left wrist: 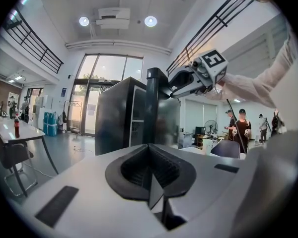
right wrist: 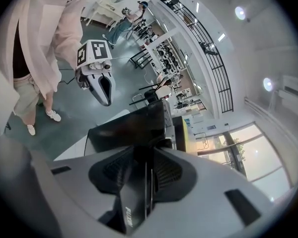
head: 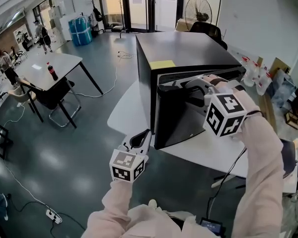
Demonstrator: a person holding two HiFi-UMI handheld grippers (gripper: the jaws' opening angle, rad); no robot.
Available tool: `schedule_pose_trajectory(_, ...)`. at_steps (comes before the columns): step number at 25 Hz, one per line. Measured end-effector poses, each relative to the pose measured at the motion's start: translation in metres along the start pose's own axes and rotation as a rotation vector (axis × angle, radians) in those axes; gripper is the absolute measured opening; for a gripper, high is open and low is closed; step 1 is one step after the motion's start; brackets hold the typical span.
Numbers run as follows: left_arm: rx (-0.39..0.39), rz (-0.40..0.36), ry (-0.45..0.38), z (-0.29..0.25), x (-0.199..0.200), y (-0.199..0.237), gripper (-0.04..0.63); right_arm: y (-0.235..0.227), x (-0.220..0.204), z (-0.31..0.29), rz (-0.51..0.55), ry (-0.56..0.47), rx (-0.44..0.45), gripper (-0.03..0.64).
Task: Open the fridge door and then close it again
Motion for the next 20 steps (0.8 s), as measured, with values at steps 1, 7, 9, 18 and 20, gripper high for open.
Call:
schedule_pose_trajectory(1,0.003,0.0,0.0,0.001,0.001,0.002,0.011,-0.003,0.0,-0.002,-0.003,0.001,-0.001,0.12)
schedule_pose_trajectory(7,0.029,0.003,-0.002,0.008,0.002,0.016,0.011,-0.017,-0.003,-0.018,-0.022,0.012,-0.013,0.123)
schedule_pose_trajectory(9,0.035,0.003,0.0,0.009,0.002,0.021,0.011,-0.021,-0.004,-0.025,-0.029,0.016,-0.018,0.123)
schedule_pose_trajectory(18,0.057,0.009,-0.011,0.018,0.001,0.032,0.011,-0.031,-0.009,-0.039,-0.055,0.034,-0.034,0.13)
schedule_pose_trajectory(20,0.058,0.008,-0.014,0.021,0.001,0.032,0.011,-0.031,-0.01,-0.039,-0.057,0.038,-0.041,0.131)
Point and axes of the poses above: the fingertips, and each gripper's own axes: z backward along the fingers, y to its left, x out of its top, the point moved 3 cm from there along z, backward along the fingers, and after that the axes turned 4 degrees about z, right-handed, at the moved point
